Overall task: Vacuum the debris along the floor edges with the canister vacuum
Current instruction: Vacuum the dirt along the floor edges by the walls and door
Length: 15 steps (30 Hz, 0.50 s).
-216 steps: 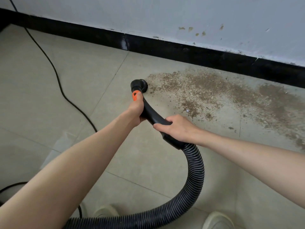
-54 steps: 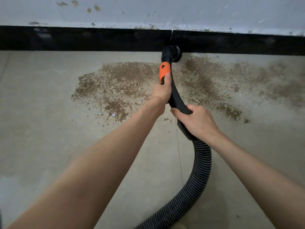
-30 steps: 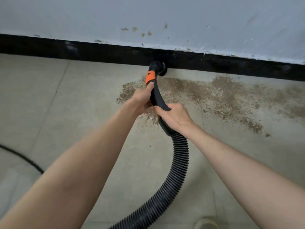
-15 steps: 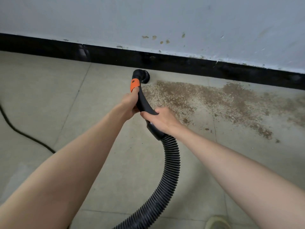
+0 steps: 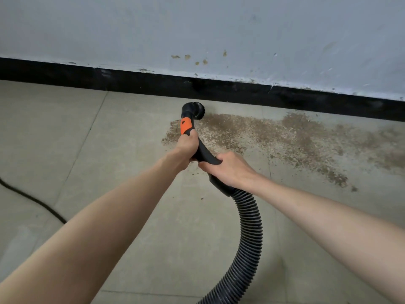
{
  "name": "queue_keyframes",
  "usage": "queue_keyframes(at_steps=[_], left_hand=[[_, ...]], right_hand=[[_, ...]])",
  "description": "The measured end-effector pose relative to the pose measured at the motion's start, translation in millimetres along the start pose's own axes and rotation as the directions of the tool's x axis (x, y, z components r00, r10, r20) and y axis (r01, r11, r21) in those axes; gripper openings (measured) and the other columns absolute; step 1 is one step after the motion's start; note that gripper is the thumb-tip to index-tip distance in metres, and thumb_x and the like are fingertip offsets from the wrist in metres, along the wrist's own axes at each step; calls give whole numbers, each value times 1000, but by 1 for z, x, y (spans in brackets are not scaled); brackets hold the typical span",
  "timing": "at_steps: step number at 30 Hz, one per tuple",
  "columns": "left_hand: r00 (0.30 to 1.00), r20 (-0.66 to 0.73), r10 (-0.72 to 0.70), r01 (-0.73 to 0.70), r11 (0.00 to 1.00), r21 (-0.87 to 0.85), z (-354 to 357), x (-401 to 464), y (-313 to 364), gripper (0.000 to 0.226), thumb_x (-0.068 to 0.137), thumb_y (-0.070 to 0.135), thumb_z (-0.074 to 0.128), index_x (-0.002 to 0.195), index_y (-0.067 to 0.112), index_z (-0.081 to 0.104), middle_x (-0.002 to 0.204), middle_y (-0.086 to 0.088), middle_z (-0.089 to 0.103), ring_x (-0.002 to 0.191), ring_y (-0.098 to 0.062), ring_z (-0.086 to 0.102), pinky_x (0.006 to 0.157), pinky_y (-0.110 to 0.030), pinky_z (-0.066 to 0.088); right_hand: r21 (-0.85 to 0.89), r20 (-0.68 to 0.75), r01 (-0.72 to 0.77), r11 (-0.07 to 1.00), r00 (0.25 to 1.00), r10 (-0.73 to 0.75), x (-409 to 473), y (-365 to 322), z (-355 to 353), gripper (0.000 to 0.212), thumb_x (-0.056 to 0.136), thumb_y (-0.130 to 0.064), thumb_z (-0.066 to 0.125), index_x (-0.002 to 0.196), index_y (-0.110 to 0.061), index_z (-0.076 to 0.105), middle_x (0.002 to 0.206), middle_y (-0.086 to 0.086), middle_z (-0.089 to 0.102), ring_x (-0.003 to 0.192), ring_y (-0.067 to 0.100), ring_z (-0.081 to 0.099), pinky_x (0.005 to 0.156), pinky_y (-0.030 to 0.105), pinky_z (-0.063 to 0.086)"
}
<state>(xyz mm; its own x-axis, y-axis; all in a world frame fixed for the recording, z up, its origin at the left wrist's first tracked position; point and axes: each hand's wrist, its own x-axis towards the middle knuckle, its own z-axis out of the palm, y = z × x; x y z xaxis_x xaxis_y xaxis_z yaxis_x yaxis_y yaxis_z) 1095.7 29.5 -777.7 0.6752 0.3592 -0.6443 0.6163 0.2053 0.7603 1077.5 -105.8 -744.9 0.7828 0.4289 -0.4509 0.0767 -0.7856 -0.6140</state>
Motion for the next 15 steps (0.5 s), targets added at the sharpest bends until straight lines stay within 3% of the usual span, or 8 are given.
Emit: queue_keyframes(at_steps=[4,9,15], left_hand=[[999,-29,-18,19,999,41,27,-4,3,57,102,44,22,140,3,35,132,-17,50,118,-33,52,101,-45,45],[1000,-13,-26,27,995,101,62,-11,-1,56,102,44,22,137,3,37,127,-18,52,115,-33,53,101,-45,45],[996,-9,-89,89,989,119,97,-16,-10,55,102,45,25,136,3,36,122,-17,53,110,-33,55,91,-42,50]], right_hand=[[65,-4,-26,998,1000,26,-10,20,-14,42,84,-56,61,69,-17,57,70,1,65,64,22,62,62,32,45],[121,-54,-62,991,996,69,-24,53,-20,45,81,-61,58,80,-17,63,80,1,71,74,21,68,71,36,54],[83,-65,-57,995,996,62,-35,87,-34,34,86,-58,56,73,-26,54,80,-1,71,73,20,67,64,32,50]])
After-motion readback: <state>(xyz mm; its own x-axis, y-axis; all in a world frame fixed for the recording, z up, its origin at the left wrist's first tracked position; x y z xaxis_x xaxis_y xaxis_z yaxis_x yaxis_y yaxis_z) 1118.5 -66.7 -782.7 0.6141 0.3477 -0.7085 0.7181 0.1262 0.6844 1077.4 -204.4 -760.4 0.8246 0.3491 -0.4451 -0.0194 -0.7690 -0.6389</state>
